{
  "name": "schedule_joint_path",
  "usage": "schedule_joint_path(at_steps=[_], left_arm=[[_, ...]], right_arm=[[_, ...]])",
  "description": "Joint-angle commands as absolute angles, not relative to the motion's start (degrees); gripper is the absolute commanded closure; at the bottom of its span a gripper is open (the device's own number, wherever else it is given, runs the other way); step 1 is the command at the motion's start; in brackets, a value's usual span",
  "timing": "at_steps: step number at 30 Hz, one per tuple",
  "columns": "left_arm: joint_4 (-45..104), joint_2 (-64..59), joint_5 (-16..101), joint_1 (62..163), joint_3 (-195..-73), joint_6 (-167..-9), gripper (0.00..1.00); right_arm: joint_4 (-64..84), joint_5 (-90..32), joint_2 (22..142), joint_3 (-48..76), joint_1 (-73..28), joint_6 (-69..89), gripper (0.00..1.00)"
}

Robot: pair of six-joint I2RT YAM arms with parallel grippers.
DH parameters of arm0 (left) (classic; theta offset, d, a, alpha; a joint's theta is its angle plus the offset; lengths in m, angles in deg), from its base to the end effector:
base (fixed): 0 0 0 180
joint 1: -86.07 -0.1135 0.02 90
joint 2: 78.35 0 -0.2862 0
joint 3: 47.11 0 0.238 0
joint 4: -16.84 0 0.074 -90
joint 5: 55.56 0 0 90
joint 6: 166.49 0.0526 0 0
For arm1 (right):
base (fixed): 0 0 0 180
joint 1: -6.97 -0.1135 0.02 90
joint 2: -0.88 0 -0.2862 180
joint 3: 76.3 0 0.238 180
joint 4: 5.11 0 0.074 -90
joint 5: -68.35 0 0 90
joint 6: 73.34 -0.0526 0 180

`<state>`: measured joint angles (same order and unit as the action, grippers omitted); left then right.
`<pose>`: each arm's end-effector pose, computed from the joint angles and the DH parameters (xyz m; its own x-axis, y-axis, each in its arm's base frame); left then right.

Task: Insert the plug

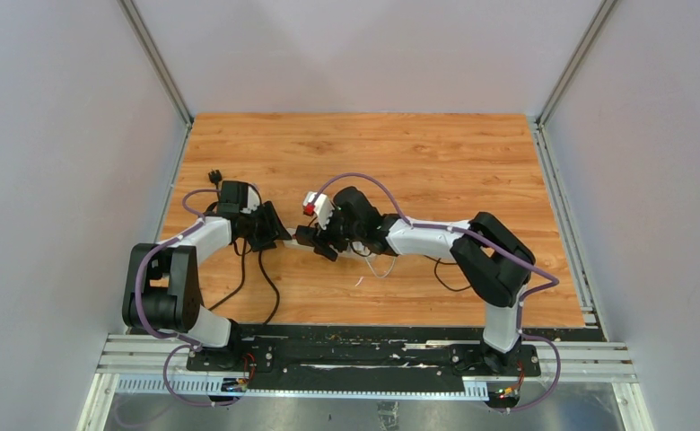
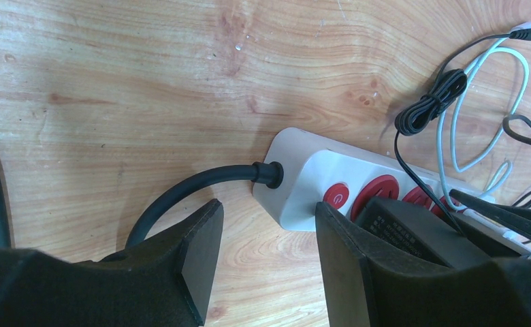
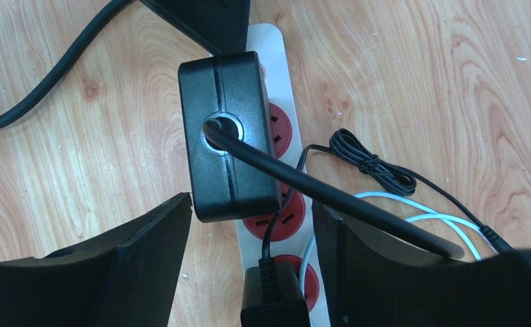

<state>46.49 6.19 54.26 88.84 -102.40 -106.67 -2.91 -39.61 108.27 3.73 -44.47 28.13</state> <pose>0.2630 -0.0306 0.1764 -0.8501 -0.4324 -0.3006 -0.2394 0.8258 -0.5106 0.2521 0.3423 0.2160 -0.1202 -0.4543 -0.8827 -0.9540 0.2989 -0.0239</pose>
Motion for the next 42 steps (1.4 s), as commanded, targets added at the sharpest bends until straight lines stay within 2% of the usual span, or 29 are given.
schedule_joint_path(at_steps=[1,4,6,7,19,23,25,26,27,28,32,37,38,39,42], left_arm=[[46.6,6.1,54.4,89.0,-102.1,-105.8,0.43],[46.7,5.8,54.3,89.0,-102.2,-105.7,0.40],[46.8,5.4,54.1,89.0,-102.3,-105.7,0.39],[46.8,5.1,54.1,89.0,-102.4,-105.8,0.38],[49.1,1.5,51.2,89.0,-108.0,-107.5,0.35],[52.8,-1.7,47.5,89.0,-111.4,-107.3,0.26],[55.0,-4.8,44.4,88.9,-113.4,-107.1,0.20],[56.3,-6.4,42.6,89.0,-114.6,-106.8,0.14],[57.6,-8.3,40.7,88.9,-116.3,-106.4,0.05],[59.2,-10.0,38.6,88.9,-117.5,-106.1,0.01],[65.4,-17.4,29.8,88.9,-122.5,-105.4,0.00],[69.3,-28.1,21.6,89.0,-125.3,-105.2,0.00],[70.0,-30.0,19.9,89.0,-125.4,-105.2,0.00],[72.7,-33.9,15.7,88.9,-126.1,-104.8,0.00],[75.1,-36.7,12.5,88.9,-127.1,-103.9,0.00]], right_arm=[[-1.8,-38.5,104.9,4.9,-44.0,27.6,0.27],[-1.6,-38.5,103.6,5.1,-43.9,27.8,0.27],[-1.2,-38.9,102.5,5.1,-43.9,27.7,0.18],[-1.0,-39.1,101.7,5.0,-43.9,27.5,0.17],[5.6,-36.8,90.6,4.3,-43.4,26.6,0.15],[10.5,-31.7,85.9,4.8,-41.7,24.8,0.15],[12.1,-29.3,82.9,4.2,-39.7,21.4,0.06],[12.6,-28.5,81.1,3.6,-38.3,19.9,0.05],[12.6,-27.9,79.0,2.9,-36.5,18.4,0.04],[12.7,-27.9,77.1,2.1,-34.5,17.5,0.04],[14.4,-25.2,69.9,1.0,-23.6,10.4,0.00],[22.8,-13.7,66.1,1.1,-10.7,2.7,0.00],[24.8,-10.3,65.5,1.3,-9.5,2.5,0.00],[28.5,-0.3,63.8,1.1,-8.4,2.8,0.00],[29.6,8.2,61.1,-0.4,-8.4,4.5,0.00]])
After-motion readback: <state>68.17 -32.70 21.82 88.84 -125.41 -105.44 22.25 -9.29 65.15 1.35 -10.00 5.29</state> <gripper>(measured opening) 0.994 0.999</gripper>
